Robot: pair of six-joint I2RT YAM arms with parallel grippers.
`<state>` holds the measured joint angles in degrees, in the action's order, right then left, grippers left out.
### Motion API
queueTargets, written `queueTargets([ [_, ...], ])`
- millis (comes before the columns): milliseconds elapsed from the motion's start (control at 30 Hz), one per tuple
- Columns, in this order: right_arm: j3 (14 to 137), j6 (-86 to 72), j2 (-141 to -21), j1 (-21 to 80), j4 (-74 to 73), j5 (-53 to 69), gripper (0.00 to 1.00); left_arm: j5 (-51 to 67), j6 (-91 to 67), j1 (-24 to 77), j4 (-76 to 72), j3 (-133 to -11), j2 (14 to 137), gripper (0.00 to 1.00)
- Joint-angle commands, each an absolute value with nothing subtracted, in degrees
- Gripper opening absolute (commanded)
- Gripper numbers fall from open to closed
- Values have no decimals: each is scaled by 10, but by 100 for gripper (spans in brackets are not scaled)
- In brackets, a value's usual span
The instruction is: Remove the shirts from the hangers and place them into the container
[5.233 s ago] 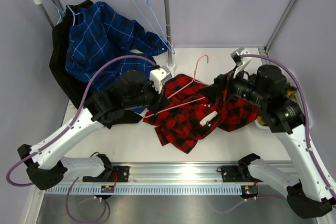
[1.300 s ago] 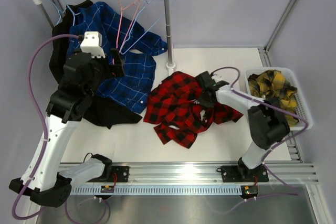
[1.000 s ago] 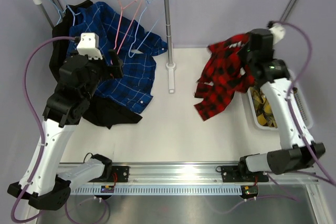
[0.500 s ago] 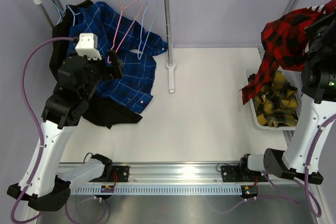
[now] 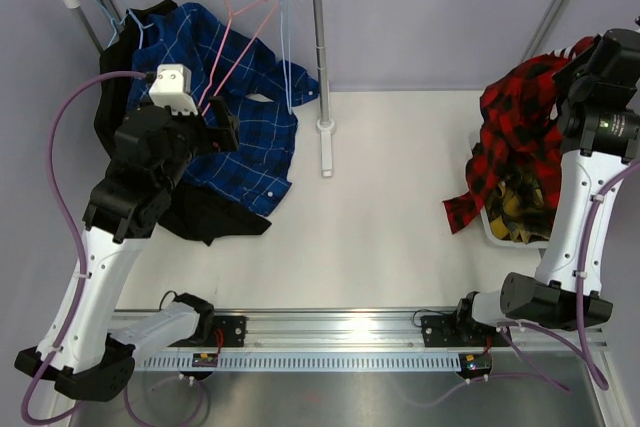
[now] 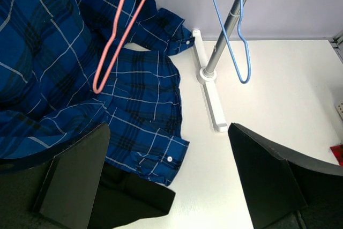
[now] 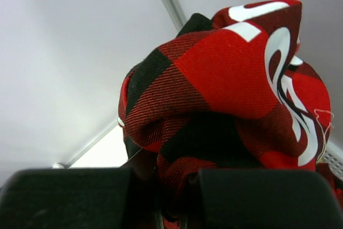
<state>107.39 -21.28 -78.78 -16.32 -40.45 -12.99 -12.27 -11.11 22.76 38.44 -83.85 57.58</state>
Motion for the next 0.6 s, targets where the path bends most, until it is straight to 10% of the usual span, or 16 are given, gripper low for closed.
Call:
queueTargets([
  [0,1155,-221,-787,-166,-323,-91,0,-104,-122,226,356,-838,577,99],
  [567,1233,-285,-787,-279,-295,-120,0,-94,-127,226,357,-852,591,99],
])
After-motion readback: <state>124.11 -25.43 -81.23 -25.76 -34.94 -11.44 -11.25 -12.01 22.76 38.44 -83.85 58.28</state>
